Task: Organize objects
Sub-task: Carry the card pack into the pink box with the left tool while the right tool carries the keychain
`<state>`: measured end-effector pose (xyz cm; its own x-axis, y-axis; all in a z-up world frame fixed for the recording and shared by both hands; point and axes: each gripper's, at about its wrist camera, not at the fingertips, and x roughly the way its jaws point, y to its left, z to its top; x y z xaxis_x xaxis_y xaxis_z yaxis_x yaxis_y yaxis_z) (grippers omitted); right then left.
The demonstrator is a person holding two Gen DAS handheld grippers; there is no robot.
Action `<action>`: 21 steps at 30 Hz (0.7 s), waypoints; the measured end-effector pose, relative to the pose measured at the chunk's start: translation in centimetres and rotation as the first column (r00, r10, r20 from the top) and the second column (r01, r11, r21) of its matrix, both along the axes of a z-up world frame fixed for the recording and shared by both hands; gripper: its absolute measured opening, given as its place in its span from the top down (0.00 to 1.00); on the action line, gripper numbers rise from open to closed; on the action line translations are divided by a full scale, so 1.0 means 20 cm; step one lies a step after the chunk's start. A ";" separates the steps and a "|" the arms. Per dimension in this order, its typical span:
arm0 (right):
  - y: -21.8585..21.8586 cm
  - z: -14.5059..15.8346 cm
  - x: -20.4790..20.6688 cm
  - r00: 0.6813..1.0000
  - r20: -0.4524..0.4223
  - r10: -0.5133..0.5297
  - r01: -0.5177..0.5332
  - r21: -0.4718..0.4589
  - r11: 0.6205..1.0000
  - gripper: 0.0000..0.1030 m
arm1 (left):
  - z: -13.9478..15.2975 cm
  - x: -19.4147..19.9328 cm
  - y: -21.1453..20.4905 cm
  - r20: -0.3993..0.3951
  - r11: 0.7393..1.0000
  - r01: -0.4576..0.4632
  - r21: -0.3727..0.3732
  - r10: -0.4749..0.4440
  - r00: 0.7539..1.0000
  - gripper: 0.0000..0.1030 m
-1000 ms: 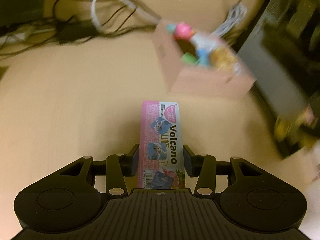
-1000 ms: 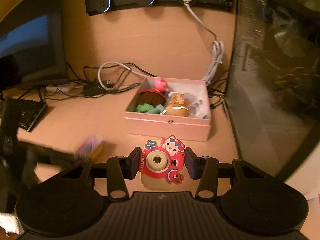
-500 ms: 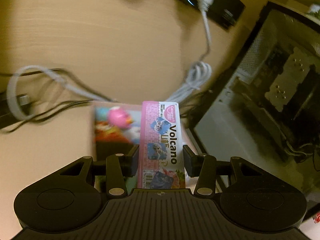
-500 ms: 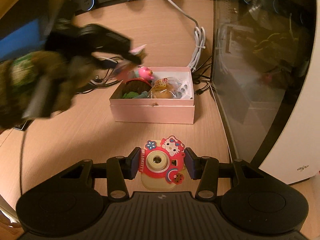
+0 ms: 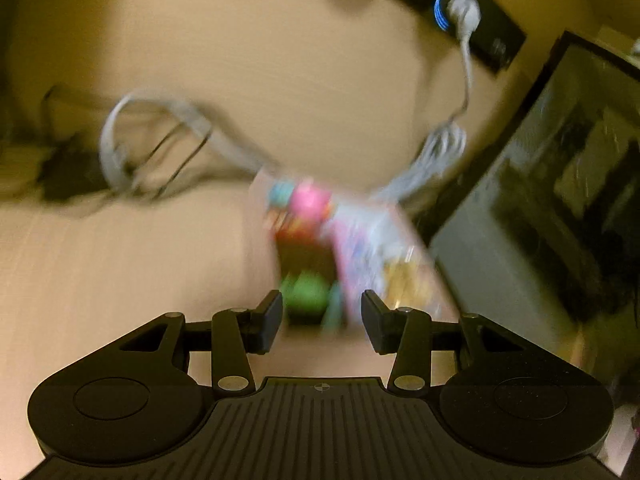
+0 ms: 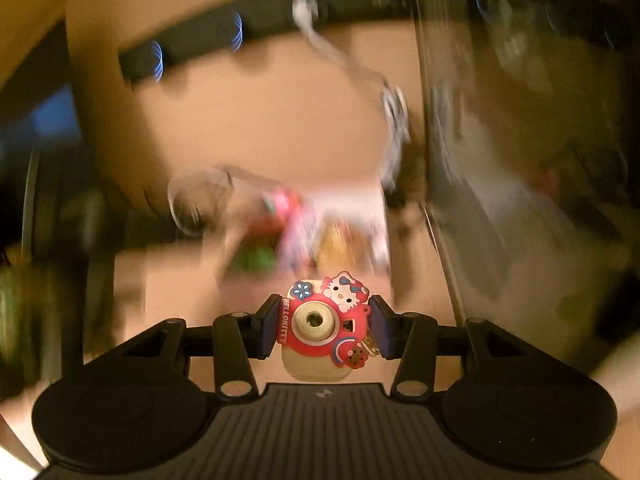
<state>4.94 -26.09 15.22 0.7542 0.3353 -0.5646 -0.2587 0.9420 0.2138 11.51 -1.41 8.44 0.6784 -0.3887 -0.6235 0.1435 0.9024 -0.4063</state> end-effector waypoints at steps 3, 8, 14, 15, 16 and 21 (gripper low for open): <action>0.05 0.21 0.19 0.999 0.052 -0.017 0.013 0.078 0.997 0.55 | -0.11 -0.15 0.08 -0.094 1.000 -0.011 0.009 0.012 0.995 0.55; 0.23 0.36 0.59 0.988 0.114 -0.106 0.101 0.054 0.993 0.51 | -0.27 -0.30 0.18 -0.186 0.997 -0.050 -0.055 0.039 0.982 0.56; 0.25 0.22 0.72 0.976 0.083 -0.199 0.202 -0.024 0.979 0.39 | -0.30 -0.38 0.29 -0.193 0.995 -0.083 -0.060 0.070 0.979 0.56; 0.23 0.18 0.66 0.978 0.073 -0.196 0.198 -0.021 0.980 0.37 | -0.31 -0.38 0.30 -0.198 0.994 -0.091 -0.061 0.077 0.977 0.56; 0.22 0.15 0.61 0.980 0.067 -0.189 0.192 -0.032 0.981 0.37 | -0.32 -0.38 0.32 -0.206 0.993 -0.098 -0.065 0.083 0.975 0.56; 0.25 -0.14 0.36 0.990 -0.003 -0.140 0.137 -0.191 0.972 0.37 | -0.25 -0.30 0.32 -0.185 0.989 -0.082 -0.123 0.059 0.981 0.56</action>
